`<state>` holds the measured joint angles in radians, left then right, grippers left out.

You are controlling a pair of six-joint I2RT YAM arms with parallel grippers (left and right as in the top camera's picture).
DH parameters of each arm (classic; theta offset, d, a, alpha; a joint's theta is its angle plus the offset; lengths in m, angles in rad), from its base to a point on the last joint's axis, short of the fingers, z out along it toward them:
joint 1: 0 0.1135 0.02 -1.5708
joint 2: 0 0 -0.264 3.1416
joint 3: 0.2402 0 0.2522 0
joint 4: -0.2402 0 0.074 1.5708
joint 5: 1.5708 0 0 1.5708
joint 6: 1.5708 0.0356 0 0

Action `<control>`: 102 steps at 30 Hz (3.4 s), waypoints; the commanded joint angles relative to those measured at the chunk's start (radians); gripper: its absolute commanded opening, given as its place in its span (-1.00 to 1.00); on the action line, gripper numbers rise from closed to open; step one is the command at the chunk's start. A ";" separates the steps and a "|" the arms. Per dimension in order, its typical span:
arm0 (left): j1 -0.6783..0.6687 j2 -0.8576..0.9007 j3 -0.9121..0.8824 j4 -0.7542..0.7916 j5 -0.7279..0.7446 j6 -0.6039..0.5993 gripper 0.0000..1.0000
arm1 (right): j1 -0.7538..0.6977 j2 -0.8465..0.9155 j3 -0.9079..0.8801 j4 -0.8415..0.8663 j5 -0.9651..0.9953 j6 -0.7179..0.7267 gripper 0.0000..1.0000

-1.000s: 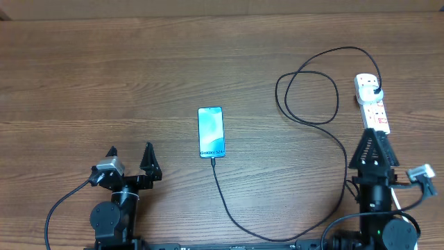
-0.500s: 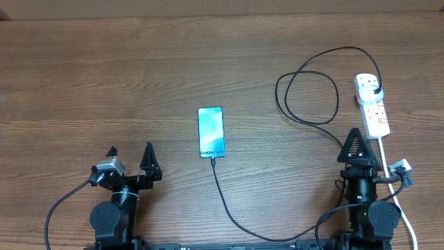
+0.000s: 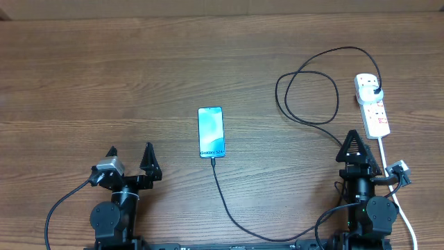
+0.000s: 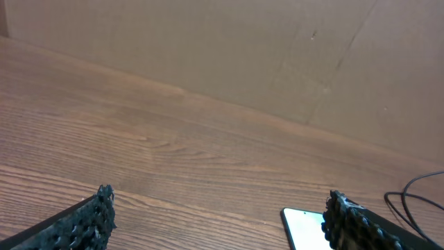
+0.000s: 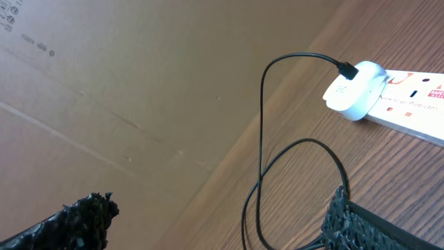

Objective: Plug charger to phone and switch on socket

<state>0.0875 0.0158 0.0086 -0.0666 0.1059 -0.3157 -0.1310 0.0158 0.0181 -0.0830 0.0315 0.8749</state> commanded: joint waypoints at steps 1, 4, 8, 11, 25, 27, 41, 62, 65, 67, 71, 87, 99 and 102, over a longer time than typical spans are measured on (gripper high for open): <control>0.008 -0.003 -0.003 -0.001 0.015 -0.006 1.00 | -0.003 0.000 -0.010 0.003 0.012 -0.015 1.00; 0.008 -0.003 -0.003 -0.001 0.016 -0.006 0.99 | -0.003 0.000 -0.010 0.002 0.012 -0.015 1.00; 0.008 -0.003 -0.003 -0.001 0.016 -0.006 0.99 | -0.003 0.000 -0.010 0.002 0.012 -0.015 1.00; 0.008 -0.003 -0.003 -0.001 0.016 -0.006 0.99 | -0.003 0.000 -0.010 0.002 0.012 -0.015 1.00; 0.008 -0.003 -0.003 -0.001 0.016 -0.006 1.00 | 0.001 -0.013 -0.010 0.035 -0.086 -0.469 1.00; 0.008 -0.003 -0.003 -0.001 0.016 -0.006 0.99 | 0.001 -0.013 -0.011 0.023 -0.086 -0.520 1.00; 0.008 -0.003 -0.003 -0.001 0.015 -0.006 1.00 | 0.003 -0.013 -0.011 0.002 -0.085 -0.709 1.00; 0.010 -0.010 -0.003 -0.001 0.015 -0.006 0.99 | 0.003 -0.013 -0.010 0.002 -0.085 -0.709 1.00; 0.010 -0.013 -0.003 0.000 0.015 -0.006 1.00 | 0.003 -0.013 -0.010 0.002 -0.085 -0.709 1.00; 0.010 -0.013 -0.004 -0.004 -0.023 0.063 1.00 | 0.003 -0.013 -0.010 0.002 -0.085 -0.709 1.00; 0.006 -0.013 -0.004 -0.004 -0.027 0.107 1.00 | 0.003 -0.013 -0.010 0.002 -0.085 -0.709 1.00; -0.073 -0.013 -0.004 -0.011 -0.061 0.473 0.99 | 0.003 -0.013 -0.010 0.002 -0.085 -0.709 1.00; -0.073 -0.013 -0.004 -0.009 -0.061 0.458 1.00 | 0.003 -0.013 -0.010 0.002 -0.085 -0.709 1.00; -0.073 -0.011 -0.004 -0.009 -0.061 0.458 0.99 | 0.003 -0.013 -0.010 0.003 -0.085 -0.709 1.00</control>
<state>0.0193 0.0154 0.0086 -0.0727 0.0559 0.1162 -0.1303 0.0147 0.0181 -0.0834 -0.0483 0.1783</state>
